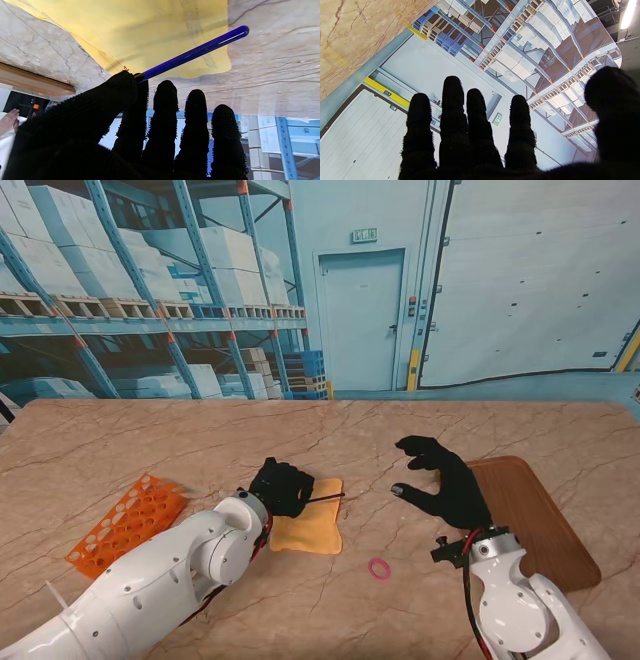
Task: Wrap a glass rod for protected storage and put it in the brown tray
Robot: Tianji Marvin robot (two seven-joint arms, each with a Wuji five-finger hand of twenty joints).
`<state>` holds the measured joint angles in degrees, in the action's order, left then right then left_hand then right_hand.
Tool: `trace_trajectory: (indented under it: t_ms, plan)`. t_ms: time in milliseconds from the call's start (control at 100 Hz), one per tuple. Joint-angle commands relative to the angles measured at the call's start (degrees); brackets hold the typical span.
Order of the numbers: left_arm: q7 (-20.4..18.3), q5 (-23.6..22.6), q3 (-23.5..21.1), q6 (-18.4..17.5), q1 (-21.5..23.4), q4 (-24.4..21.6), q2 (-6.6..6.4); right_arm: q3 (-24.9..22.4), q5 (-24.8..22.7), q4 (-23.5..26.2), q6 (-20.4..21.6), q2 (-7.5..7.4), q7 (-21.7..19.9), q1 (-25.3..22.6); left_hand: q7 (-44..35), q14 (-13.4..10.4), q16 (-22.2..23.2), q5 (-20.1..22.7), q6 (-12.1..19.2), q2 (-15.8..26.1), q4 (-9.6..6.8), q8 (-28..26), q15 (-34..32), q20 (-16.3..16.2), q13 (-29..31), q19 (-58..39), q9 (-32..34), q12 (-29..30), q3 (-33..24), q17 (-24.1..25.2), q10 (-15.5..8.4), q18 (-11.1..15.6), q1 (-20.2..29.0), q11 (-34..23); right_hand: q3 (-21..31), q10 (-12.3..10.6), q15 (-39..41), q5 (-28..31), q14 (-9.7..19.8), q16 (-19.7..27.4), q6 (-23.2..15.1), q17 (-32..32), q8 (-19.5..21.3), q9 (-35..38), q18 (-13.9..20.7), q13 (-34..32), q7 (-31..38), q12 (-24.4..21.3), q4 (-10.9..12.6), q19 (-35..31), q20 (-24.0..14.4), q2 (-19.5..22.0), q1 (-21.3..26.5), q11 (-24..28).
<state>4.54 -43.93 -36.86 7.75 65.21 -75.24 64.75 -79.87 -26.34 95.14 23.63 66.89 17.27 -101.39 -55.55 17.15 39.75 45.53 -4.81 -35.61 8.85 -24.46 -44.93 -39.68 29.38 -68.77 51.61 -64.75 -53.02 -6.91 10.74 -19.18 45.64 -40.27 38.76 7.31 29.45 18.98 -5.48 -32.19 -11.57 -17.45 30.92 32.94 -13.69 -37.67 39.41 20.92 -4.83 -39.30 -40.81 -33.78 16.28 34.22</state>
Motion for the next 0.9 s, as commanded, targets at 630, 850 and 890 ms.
trace_trajectory:
  t_ms: [630, 850, 890]
  plan:
    - [1.5, -1.5, 7.7, -1.1, -4.3, 6.1, 1.55, -0.3, -0.2, 0.5, 0.3, 0.42, 0.7, -0.7, -6.1, 0.6, 1.7, -0.9, 1.4, 0.6, -1.29, -0.4, -2.3, -0.4, -1.1, -2.7, -2.0, 0.9, -2.4, -0.8, -1.0, -0.1, -1.4, -3.9, 0.0, 0.0, 0.8, 0.5, 0.2, -0.6, -0.1, 0.2, 0.1, 1.1, 0.4, -1.9, -0.3, 0.6, 1.9, -1.8, -0.4, -1.0, -1.5, 0.5]
    - [1.7, -2.8, 7.6, -1.6, -4.2, 6.0, 1.15, -0.3, -0.2, 0.4, 0.3, 0.40, 0.7, -0.7, -6.4, 0.8, 1.6, -1.0, 1.4, 0.6, -1.26, 0.0, -2.3, -0.4, -1.1, -2.8, -2.1, 1.4, -2.5, -0.9, -1.0, -0.2, -1.4, -4.3, 0.0, 0.0, 0.8, 0.5, 0.1, -0.6, -0.1, 0.2, 0.1, 1.1, 0.4, -2.0, -0.3, 0.5, 1.9, -1.8, -0.4, -0.9, -1.5, 0.5]
    - [1.7, -3.0, 7.7, -1.5, -4.3, 6.0, 1.10, -0.3, -0.2, 0.4, 0.4, 0.40, 0.6, -0.7, -6.3, 0.8, 1.6, -1.1, 1.3, 0.8, -1.22, 0.0, -2.3, -0.4, -1.2, -2.8, -2.3, 1.5, -2.4, -0.8, -0.9, -0.2, -1.4, -4.3, 0.0, 0.0, 0.8, 0.5, 0.1, -0.6, -0.1, 0.2, 0.1, 1.1, 0.5, -2.0, -0.3, 0.6, 1.9, -1.8, -0.4, -1.0, -1.5, 0.5]
